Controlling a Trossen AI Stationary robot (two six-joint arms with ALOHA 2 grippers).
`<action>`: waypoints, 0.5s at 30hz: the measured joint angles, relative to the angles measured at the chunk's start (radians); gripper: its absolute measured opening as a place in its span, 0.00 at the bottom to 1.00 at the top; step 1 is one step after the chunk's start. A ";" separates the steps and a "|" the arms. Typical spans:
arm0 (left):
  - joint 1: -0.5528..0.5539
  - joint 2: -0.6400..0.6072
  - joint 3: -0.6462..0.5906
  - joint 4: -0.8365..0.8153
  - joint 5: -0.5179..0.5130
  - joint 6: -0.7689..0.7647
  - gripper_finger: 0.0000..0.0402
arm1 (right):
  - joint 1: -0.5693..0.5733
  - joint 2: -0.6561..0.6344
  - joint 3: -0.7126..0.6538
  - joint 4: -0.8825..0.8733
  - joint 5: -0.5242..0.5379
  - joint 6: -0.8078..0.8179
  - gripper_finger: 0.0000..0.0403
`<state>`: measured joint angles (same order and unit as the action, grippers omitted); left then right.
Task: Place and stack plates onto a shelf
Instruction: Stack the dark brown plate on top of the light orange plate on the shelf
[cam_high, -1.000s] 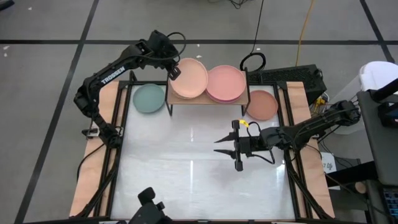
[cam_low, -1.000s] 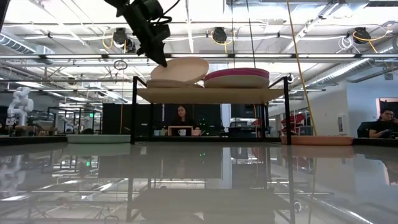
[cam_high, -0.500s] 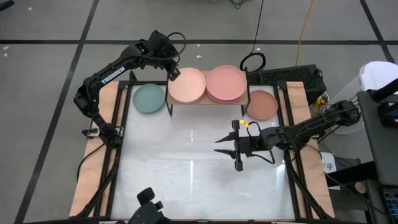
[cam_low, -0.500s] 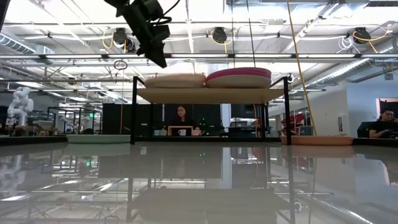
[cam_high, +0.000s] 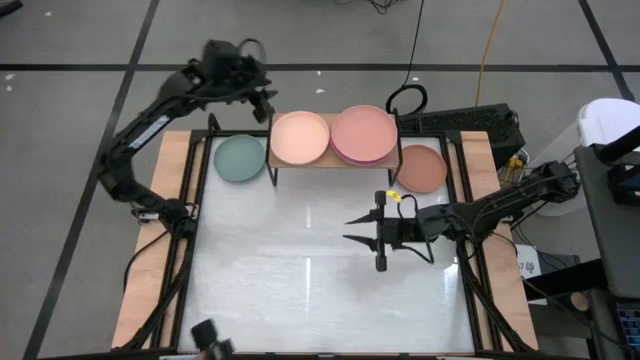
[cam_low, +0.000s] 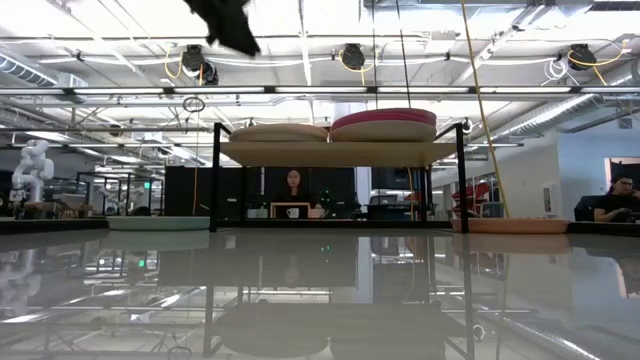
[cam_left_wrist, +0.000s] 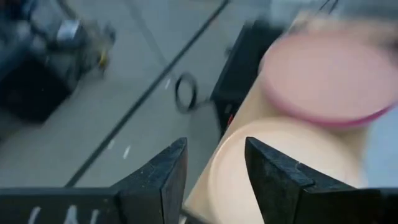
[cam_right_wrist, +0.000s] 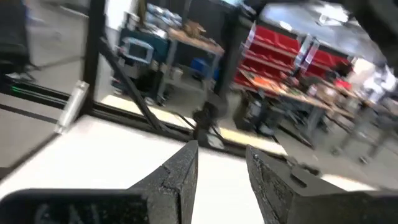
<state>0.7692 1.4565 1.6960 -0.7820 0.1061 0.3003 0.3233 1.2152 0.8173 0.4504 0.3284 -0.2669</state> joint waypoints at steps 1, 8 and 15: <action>0.000 -0.026 0.000 0.013 0.031 -0.009 0.42 | 0.000 0.000 0.000 -0.013 0.020 0.009 0.30; 0.001 -0.235 -0.132 0.223 0.108 -0.096 0.42 | 0.000 -0.006 0.000 -0.121 0.210 0.098 0.30; 0.000 -0.450 -0.461 0.521 0.111 -0.153 0.42 | -0.009 -0.041 0.035 -0.253 0.278 0.106 0.30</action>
<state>0.7692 1.0069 1.2353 -0.2612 0.2166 0.1473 0.3148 1.1738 0.8523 0.1970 0.6063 -0.1605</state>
